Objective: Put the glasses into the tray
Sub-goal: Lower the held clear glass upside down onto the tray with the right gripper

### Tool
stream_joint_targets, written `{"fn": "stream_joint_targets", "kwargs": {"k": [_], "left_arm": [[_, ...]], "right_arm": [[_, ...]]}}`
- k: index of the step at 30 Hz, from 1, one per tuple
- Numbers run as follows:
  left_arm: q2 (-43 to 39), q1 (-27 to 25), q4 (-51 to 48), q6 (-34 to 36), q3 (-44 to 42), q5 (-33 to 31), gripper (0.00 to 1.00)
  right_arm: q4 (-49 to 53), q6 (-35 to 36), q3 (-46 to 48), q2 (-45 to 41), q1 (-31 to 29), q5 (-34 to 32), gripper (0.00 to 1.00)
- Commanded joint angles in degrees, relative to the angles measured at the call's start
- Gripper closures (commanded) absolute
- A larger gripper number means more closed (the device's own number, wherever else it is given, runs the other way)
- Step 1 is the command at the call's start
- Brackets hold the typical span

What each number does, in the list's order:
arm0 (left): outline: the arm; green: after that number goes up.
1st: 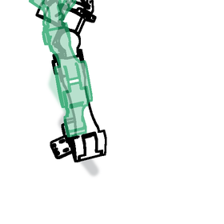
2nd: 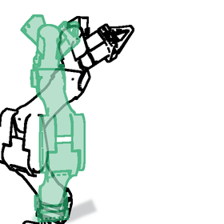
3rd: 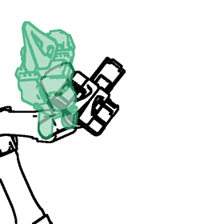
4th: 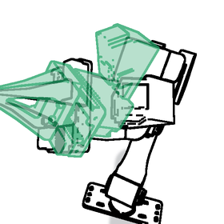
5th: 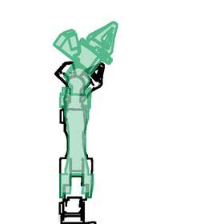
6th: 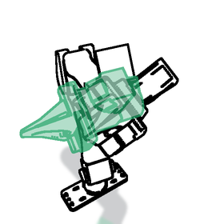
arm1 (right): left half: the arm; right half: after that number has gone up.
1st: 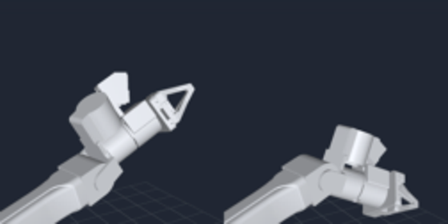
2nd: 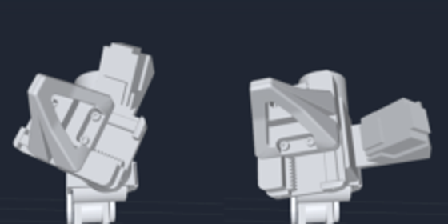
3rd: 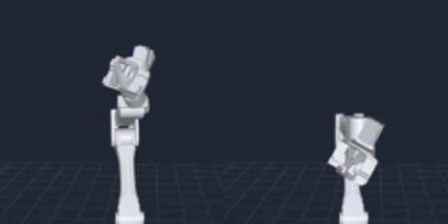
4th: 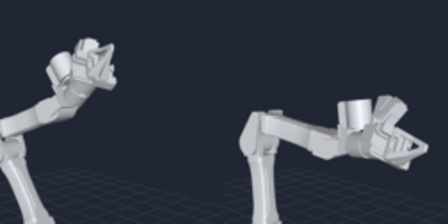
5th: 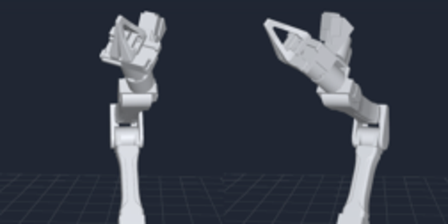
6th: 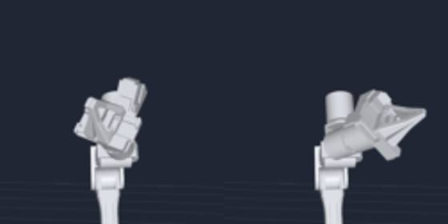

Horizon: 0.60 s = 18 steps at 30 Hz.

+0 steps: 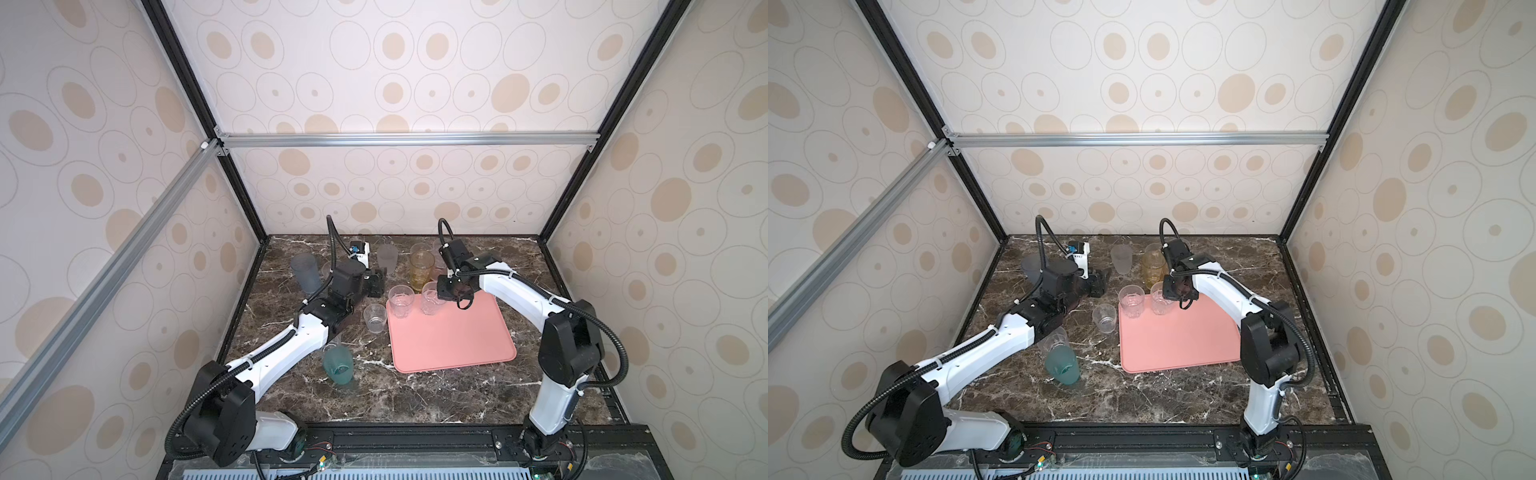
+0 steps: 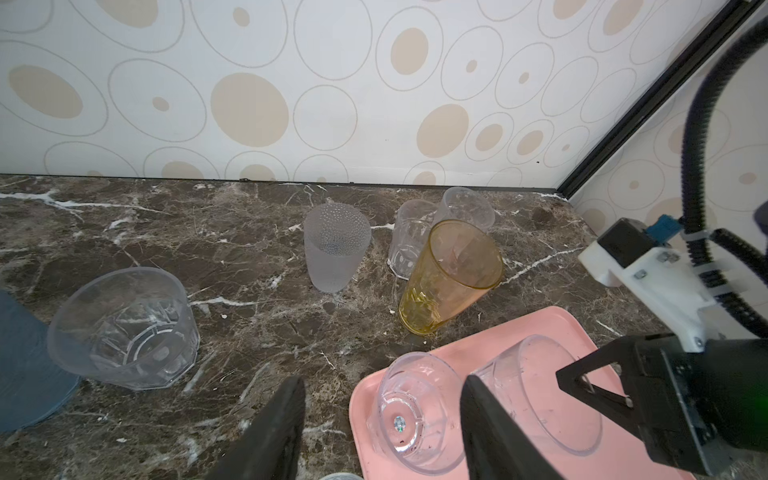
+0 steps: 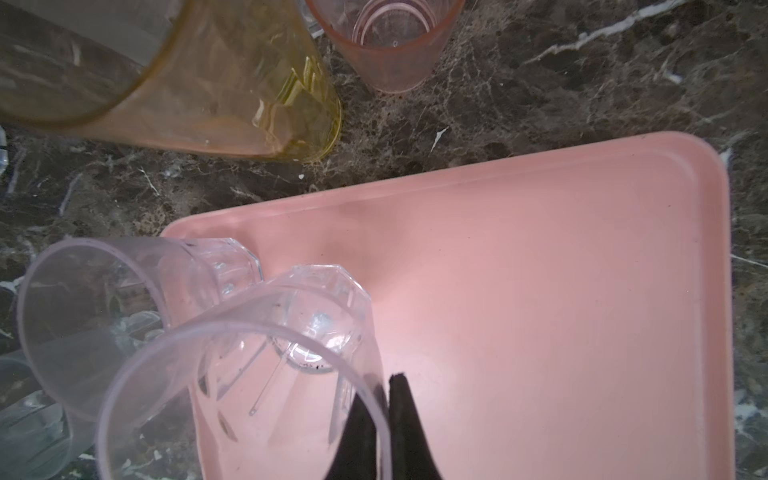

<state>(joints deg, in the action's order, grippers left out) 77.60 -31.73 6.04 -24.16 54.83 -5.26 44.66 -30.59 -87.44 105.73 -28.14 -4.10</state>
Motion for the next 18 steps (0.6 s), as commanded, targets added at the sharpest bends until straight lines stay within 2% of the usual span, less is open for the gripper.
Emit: {"fn": "stream_joint_targets", "kwargs": {"k": [1,18], "left_arm": [[0.3,-0.2,2.0,-0.3,0.2,0.6,0.40],[1.0,-0.1,1.4,0.2,0.8,1.0,0.40]], "right_arm": [[-0.6,0.1,-1.5,2.0,-1.0,-3.2,0.99],[-0.5,0.4,-6.5,9.5,-2.4,-3.7,1.00]]}}
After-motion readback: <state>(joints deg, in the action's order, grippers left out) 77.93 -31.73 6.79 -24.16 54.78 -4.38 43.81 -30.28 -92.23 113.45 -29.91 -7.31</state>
